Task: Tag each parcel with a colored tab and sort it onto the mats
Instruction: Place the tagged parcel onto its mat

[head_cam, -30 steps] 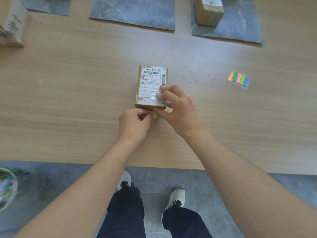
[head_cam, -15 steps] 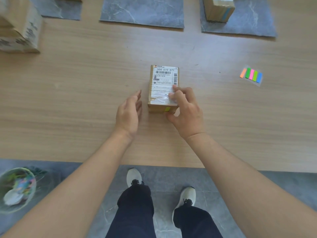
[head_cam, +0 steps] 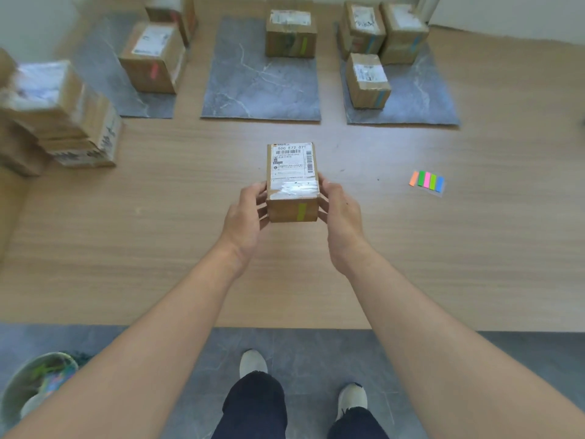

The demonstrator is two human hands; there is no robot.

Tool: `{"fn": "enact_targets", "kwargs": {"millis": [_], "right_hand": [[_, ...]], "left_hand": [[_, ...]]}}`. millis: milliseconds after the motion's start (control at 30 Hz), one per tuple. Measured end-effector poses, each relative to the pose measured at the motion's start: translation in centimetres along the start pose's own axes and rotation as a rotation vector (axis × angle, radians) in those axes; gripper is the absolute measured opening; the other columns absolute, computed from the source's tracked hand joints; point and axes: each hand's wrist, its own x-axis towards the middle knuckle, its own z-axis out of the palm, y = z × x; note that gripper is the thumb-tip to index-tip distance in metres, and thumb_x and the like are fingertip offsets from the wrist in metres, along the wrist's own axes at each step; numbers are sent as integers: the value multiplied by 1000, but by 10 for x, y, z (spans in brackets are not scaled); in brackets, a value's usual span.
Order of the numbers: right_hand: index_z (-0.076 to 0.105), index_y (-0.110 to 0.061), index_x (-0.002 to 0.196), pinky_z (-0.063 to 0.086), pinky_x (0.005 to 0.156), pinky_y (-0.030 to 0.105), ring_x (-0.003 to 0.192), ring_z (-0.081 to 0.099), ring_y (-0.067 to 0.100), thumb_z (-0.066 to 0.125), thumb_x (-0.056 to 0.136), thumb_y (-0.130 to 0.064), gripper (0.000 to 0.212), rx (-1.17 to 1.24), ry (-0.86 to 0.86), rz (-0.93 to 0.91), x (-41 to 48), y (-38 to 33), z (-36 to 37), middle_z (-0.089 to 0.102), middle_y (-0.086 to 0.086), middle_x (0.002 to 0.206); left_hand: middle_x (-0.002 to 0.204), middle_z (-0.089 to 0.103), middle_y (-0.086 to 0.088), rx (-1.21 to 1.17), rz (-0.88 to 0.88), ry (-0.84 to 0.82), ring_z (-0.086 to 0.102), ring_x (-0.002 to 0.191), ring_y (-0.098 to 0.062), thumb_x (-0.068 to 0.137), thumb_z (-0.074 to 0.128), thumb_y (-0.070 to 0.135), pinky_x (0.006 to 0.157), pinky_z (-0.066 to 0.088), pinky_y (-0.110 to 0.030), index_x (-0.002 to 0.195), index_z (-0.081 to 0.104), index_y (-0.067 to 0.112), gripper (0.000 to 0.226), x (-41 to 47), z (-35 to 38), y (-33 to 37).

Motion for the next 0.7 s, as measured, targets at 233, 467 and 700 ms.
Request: {"fn": "enact_targets", "kwargs": {"millis": [233, 467, 700], "right_hand": [[70, -26, 128, 54, 97, 30, 111, 69, 13, 42, 104, -25, 37, -19, -68, -135, -19, -83, -8, 76, -5, 116], [72, -29, 117, 53, 92, 29, 101, 69, 9, 43, 105, -27, 31, -36, -113, -179, -43, -162, -27, 77, -8, 109], [64, -27, 132, 46, 72, 13, 88, 65, -6, 42, 107, -26, 33, -59, -173, -199, -60, -217, -54, 69, -19, 100]], "left_hand": [[96, 73, 11, 44, 128, 11, 66, 79, -4, 105, 29, 34, 75, 51, -20, 106, 70, 24, 42, -33, 28, 85], [94, 73, 8, 60, 199, 46, 65, 82, -9, 105, 28, 38, 83, 50, -25, 107, 70, 24, 44, -74, 65, 154], [88, 71, 7, 76, 240, 84, 65, 78, -9, 106, 29, 39, 71, 52, -22, 99, 68, 25, 42, -108, 100, 202]]}}
